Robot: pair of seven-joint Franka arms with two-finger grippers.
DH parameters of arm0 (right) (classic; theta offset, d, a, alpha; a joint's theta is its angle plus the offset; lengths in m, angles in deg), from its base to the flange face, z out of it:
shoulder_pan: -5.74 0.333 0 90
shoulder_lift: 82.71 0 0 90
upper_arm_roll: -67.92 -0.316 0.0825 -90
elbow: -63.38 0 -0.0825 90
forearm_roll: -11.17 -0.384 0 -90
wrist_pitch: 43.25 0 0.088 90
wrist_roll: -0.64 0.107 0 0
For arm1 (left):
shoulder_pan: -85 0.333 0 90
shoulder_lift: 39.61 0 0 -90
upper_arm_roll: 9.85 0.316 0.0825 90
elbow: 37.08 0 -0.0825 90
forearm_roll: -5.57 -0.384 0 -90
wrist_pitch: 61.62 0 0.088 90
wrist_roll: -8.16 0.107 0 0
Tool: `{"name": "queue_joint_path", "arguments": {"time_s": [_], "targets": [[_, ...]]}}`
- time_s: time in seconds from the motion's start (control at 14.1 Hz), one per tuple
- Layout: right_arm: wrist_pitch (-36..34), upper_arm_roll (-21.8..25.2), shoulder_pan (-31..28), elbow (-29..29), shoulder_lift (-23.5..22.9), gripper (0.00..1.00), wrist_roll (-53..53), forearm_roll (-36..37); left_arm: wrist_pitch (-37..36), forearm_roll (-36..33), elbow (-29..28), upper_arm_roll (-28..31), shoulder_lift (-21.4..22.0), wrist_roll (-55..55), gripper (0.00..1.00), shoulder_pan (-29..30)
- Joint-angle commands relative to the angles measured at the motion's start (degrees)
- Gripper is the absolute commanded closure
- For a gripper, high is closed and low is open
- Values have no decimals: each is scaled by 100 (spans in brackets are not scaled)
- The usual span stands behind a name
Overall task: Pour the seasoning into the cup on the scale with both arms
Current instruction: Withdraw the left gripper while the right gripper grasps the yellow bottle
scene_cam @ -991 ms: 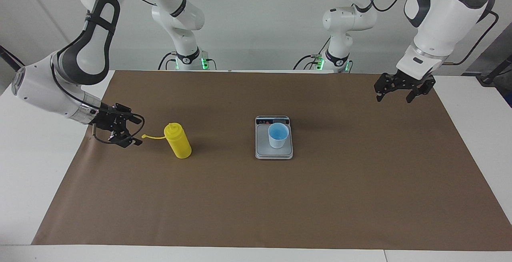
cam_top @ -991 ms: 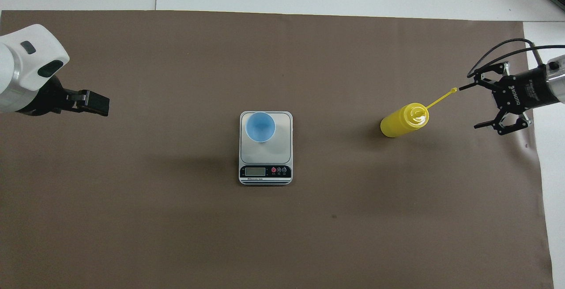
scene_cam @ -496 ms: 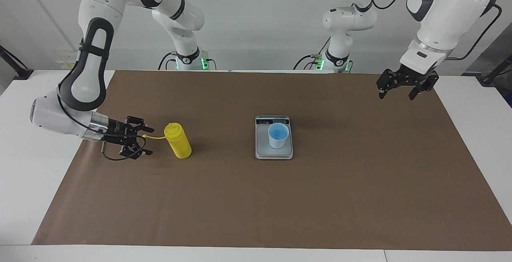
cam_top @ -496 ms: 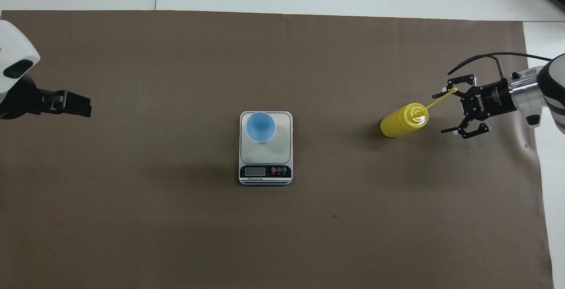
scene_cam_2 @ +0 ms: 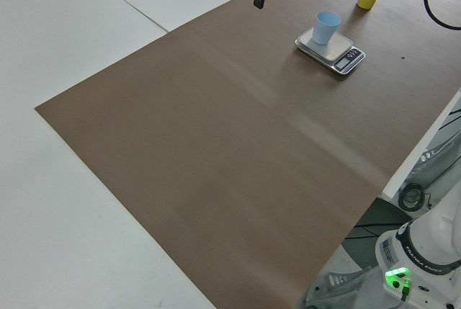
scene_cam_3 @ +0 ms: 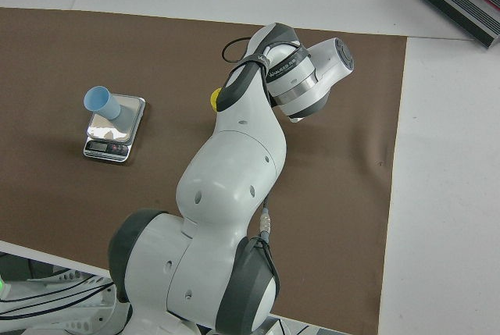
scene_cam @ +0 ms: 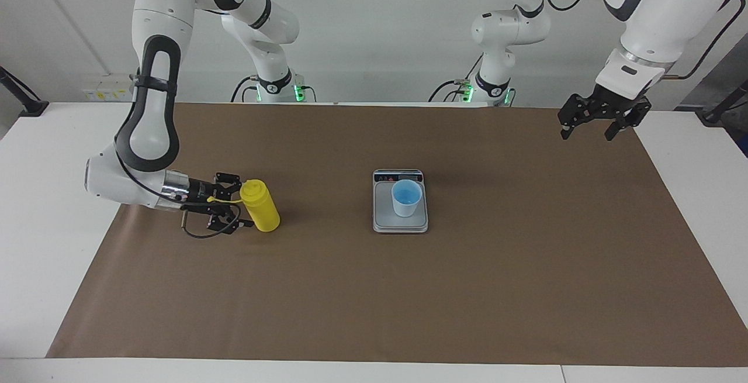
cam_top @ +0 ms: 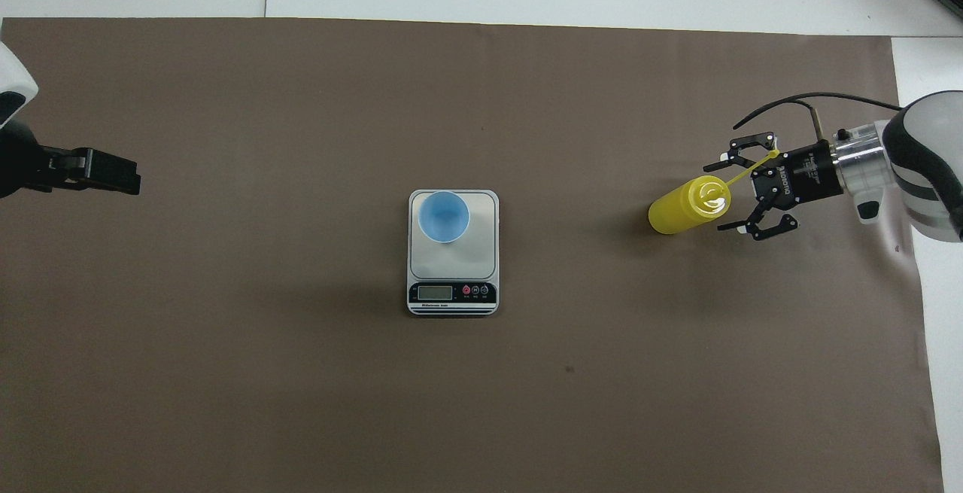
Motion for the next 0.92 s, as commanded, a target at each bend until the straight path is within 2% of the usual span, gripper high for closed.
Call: {"name": "queue_joint_path", "arguments": {"time_s": [0.0, 0.14, 0.28, 0.42, 0.5, 0.57, 0.64, 0.85], "targets": [[245, -29, 0, -323, 191, 0, -49, -201, -74, 82, -160, -42, 148, -14, 0, 90], [263, -38, 0, -516, 270, 1, -119, -473, -65, 82, -161, -50, 148, -14, 0, 81], [254, -38, 0, -666, 341, 8, -295, -683, -74, 82, -161, -42, 157, -14, 0, 90], [237, -38, 0, -771, 385, 18, -356, -790, -74, 82, -161, -42, 157, -14, 0, 90], [158, -38, -17, -780, 394, 35, -461, -790, -74, 82, -161, -42, 157, -14, 0, 90], [18, -47, -69, -772, 402, 96, -549, -799, -74, 82, -161, -42, 157, -14, 0, 90], [-9, -38, -35, -745, 411, 100, -568, -825, -74, 82, -161, -42, 157, -14, 0, 90], [17, -29, -17, -649, 437, 100, -498, -825, -74, 82, -161, -42, 157, -14, 0, 90]]}}
